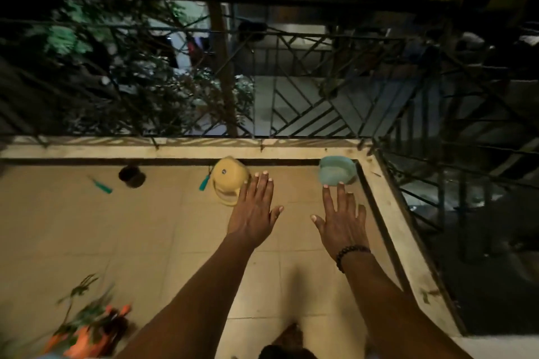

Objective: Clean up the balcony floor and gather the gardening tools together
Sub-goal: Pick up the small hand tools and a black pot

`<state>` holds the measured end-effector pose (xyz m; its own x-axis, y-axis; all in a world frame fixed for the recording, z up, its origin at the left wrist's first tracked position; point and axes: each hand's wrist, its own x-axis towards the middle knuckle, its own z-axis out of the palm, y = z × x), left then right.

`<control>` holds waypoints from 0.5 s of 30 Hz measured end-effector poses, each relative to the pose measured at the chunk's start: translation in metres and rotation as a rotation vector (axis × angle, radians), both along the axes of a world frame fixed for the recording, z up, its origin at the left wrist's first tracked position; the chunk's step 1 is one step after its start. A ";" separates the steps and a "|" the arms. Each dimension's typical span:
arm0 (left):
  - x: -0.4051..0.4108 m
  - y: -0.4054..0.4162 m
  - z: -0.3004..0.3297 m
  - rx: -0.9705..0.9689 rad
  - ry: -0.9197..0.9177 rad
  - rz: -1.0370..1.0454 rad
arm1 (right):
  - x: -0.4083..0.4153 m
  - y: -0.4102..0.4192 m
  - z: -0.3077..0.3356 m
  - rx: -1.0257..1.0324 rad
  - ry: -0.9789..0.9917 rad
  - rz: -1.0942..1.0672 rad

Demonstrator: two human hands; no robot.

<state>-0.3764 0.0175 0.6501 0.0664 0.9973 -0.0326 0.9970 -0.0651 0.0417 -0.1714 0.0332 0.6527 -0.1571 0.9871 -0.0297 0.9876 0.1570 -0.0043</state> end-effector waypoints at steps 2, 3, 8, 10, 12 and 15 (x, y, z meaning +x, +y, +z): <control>-0.021 -0.017 -0.001 -0.002 0.005 0.060 | -0.019 -0.005 0.002 -0.001 0.003 0.053; -0.031 -0.023 0.000 0.000 0.005 0.095 | -0.029 -0.005 0.003 -0.007 0.006 0.082; -0.068 -0.035 0.009 0.004 0.034 0.215 | -0.068 0.001 0.007 -0.021 0.007 0.227; -0.078 -0.033 0.012 0.003 0.054 0.248 | -0.081 0.010 0.008 -0.010 0.011 0.275; -0.089 -0.027 0.013 -0.002 0.061 0.295 | -0.095 0.025 0.008 -0.002 -0.013 0.328; -0.103 -0.014 0.017 -0.001 0.073 0.362 | -0.115 0.053 0.011 0.016 -0.004 0.378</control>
<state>-0.4798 0.0033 0.6672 -0.2928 0.9558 -0.0250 0.9559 0.2921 -0.0304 -0.2860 0.0858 0.6632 -0.5101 0.8600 -0.0166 0.8600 0.5102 0.0050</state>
